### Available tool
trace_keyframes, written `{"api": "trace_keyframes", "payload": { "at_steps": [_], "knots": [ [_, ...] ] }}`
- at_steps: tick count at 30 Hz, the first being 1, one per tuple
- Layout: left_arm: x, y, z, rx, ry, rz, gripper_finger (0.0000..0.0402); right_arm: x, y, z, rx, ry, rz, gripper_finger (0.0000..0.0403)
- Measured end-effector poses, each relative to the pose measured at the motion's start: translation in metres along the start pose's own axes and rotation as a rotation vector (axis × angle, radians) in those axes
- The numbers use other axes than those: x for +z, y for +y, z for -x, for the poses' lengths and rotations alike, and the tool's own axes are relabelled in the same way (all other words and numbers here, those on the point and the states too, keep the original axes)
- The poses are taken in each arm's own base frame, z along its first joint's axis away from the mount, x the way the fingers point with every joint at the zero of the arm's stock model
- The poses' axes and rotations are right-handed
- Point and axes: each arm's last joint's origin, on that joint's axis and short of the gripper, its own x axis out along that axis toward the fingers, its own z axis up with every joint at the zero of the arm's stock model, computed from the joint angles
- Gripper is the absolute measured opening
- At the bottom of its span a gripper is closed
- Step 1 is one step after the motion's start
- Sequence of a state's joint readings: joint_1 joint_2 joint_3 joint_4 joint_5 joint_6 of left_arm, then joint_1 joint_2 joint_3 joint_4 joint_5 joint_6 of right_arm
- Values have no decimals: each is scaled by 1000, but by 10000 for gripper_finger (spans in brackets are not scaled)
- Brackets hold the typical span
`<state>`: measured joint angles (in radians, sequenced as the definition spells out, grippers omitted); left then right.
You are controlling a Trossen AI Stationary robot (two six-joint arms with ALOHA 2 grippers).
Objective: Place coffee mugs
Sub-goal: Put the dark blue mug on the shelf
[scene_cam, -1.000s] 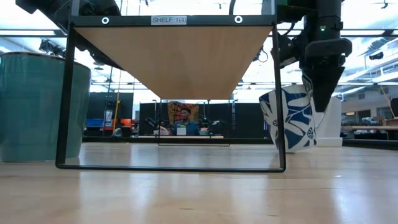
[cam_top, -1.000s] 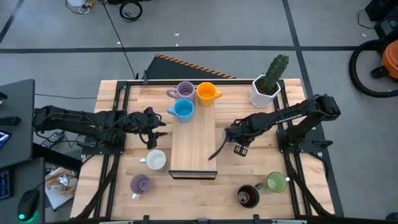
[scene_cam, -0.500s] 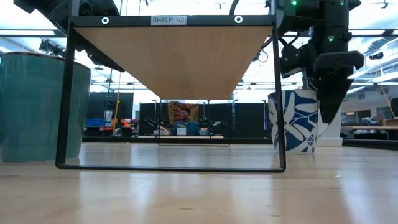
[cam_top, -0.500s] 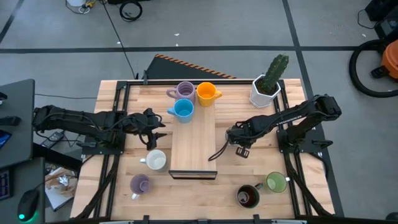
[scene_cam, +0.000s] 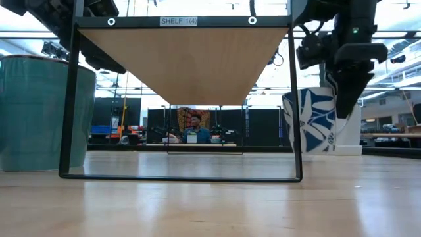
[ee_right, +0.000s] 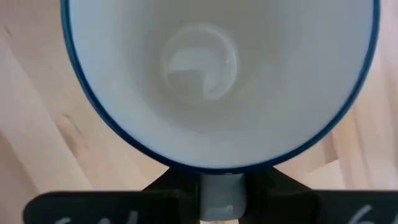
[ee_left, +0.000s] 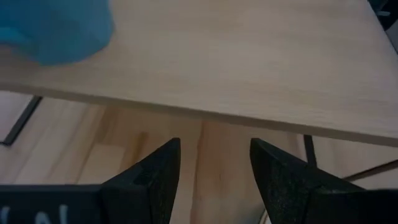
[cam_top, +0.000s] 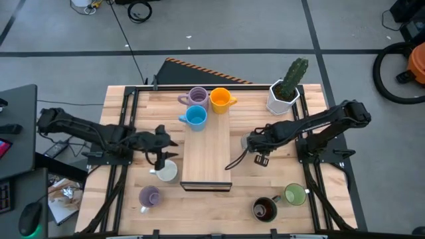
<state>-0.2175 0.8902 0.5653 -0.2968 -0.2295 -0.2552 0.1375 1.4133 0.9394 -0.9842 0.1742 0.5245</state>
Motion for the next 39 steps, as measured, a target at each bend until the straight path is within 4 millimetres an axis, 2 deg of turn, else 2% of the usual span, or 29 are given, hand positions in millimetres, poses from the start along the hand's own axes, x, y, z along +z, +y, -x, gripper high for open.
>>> {"api": "trace_keyframes", "payload": {
  "at_steps": [11,22,31,39],
  "knots": [
    [-7,-3,-8,-2,-112,-49,201,-3,-17,21,20,-89,-18,64],
    [0,-4,-7,-19,-186,-32,201,-6,-30,47,15,-135,-44,64],
    [-1,-4,-7,-18,-181,-26,201,11,-32,91,50,-237,-3,64],
    [-2,-3,-7,-6,-154,-80,201,44,-22,118,43,-255,80,64]
  ]
}}
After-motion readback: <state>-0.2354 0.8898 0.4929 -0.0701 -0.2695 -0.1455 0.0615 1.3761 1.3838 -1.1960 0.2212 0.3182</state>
